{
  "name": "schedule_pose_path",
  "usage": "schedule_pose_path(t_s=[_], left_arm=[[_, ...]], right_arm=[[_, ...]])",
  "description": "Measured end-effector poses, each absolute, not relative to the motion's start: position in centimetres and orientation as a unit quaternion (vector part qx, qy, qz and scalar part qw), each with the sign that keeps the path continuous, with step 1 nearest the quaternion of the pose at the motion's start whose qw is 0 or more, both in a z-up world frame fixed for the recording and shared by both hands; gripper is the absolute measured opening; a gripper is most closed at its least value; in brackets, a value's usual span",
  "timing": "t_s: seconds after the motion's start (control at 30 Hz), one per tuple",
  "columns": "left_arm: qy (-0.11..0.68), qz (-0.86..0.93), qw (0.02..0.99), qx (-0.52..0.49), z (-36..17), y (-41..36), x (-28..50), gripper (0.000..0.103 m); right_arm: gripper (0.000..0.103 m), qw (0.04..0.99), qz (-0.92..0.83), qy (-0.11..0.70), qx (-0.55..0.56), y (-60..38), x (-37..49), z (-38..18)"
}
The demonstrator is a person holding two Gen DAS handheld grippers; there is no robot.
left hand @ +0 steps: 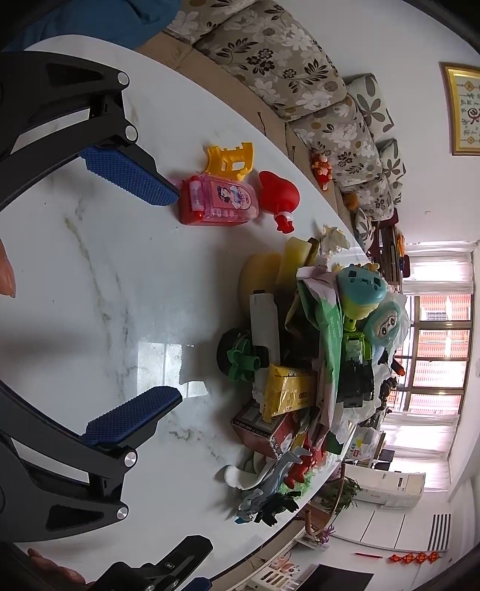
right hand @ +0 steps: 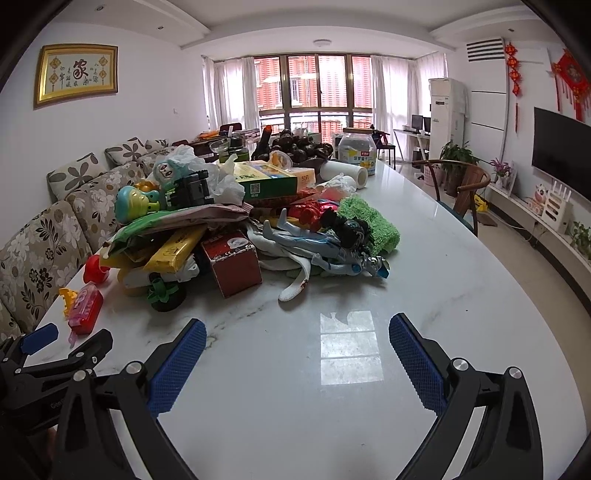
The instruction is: Collect trash
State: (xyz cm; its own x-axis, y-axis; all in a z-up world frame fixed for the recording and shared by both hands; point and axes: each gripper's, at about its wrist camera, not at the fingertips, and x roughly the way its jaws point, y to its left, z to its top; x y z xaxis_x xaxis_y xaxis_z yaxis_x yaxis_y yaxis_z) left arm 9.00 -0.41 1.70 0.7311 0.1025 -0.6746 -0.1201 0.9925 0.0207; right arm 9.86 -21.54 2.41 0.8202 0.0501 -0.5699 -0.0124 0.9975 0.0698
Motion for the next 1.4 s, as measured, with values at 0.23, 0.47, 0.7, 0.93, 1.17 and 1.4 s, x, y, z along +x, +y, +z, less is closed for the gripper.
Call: schedule_pose_path(t_s=[0.23,0.47,0.7,0.93,1.17,1.4], left_arm=[[0.363,0.059,0.93,-0.011,1.6,-0.5,9.01,0.096],[0.36,0.059,0.931,-0.009,1.6,-0.67,8.95,0.096],[0.361,0.058,0.931,-0.008,1.67,-0.78,8.92,0.096],[0.359,0.058,0.932,-0.009,1.79,-0.7,8.82,0.096],[0.36,0.055,0.931,-0.01,1.75,-0.67,8.83,0.096],[0.363,0.049,0.93,-0.019,1.58,-0.63,8.94,0.096]], right_arm=[[0.098,0.953,0.019,0.302,0.03,-21.61,9.87,2.3],[0.098,0.952,0.021,0.304,0.031,-21.69,9.76,2.2],[0.098,0.952,0.024,0.305,0.029,-21.63,9.7,2.18],[0.098,0.952,0.023,0.305,0.03,-21.65,9.68,2.16],[0.098,0.95,0.026,0.309,0.031,-21.51,9.5,1.96],[0.098,0.949,0.026,0.311,0.035,-21.62,9.36,1.8]])
